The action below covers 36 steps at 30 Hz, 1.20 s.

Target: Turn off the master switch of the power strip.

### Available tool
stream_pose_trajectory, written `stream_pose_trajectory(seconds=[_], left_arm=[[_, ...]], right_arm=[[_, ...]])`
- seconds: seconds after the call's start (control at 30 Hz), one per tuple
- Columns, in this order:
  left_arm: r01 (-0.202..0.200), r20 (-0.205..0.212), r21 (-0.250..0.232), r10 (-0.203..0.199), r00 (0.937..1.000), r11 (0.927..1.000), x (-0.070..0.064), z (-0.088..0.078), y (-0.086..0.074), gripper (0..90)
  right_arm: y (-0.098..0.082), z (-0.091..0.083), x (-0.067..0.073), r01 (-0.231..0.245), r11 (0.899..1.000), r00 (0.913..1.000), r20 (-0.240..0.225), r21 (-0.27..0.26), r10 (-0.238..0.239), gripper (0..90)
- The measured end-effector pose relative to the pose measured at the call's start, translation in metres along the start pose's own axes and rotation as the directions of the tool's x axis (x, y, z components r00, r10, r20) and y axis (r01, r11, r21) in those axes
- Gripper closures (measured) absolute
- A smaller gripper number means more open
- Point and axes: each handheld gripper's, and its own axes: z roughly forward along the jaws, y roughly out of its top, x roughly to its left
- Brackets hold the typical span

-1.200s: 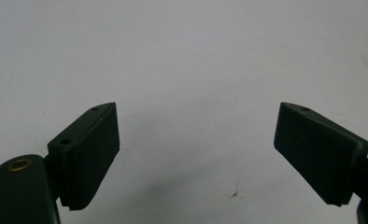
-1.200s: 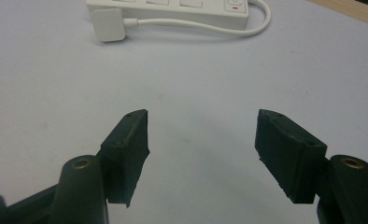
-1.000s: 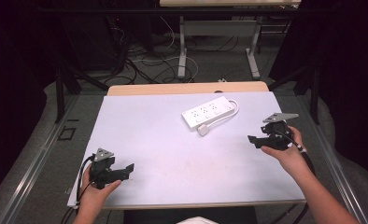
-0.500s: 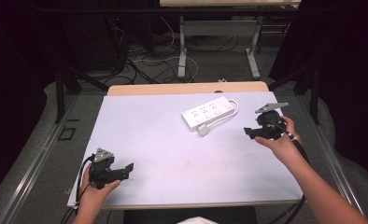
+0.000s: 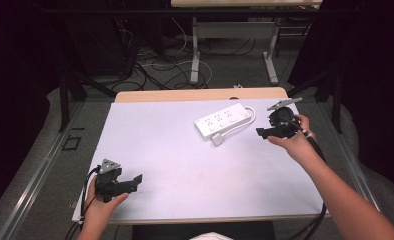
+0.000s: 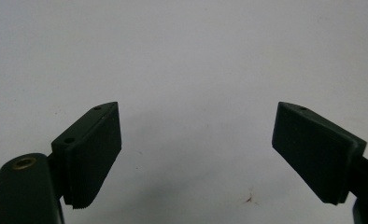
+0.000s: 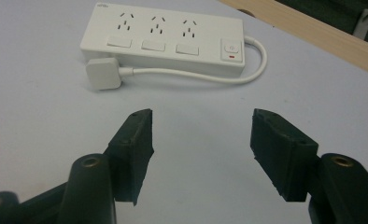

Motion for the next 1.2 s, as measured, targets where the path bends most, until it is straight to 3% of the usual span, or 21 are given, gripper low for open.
stream_pose_trajectory(seconds=[0.1,0.17,0.63,0.8,0.93,1.2], left_arm=[[0.003,-0.001,0.012,-0.003,1.0,0.9999,0.0,0.0,0.0,15.8],[0.012,-0.017,-0.009,-0.012,0.9998,0.9999,0.0,0.002,-0.001,15.8],[0.013,-0.002,0.0,-0.013,0.9999,0.9999,0.0,0.001,0.0,14.7],[0.011,-0.005,0.003,-0.01,0.9999,0.9999,0.0,0.001,0.0,14.1],[0.016,-0.008,-0.018,-0.016,0.9998,0.9997,0.001,0.002,-0.001,13.1],[0.01,-0.003,-0.006,-0.01,0.9999,0.9999,0.001,0.002,-0.001,11.2]], right_arm=[[0.003,0.001,0.0,-0.001,1.0,1.0,0.008,-0.005,0.001,38.4],[0.009,0.003,-0.002,-0.006,1.0,1.0,0.005,-0.01,0.006,38.4],[0.03,0.016,-0.003,-0.036,0.999,0.9993,0.008,-0.032,0.037,44.4],[0.036,0.021,-0.007,-0.026,0.999,0.9995,0.019,-0.029,0.026,49.4],[0.039,0.023,-0.011,-0.038,0.999,0.9991,0.017,-0.023,0.039,53.8],[0.047,0.027,-0.018,-0.066,0.997,0.9969,0.039,-0.049,0.068,60.5]])
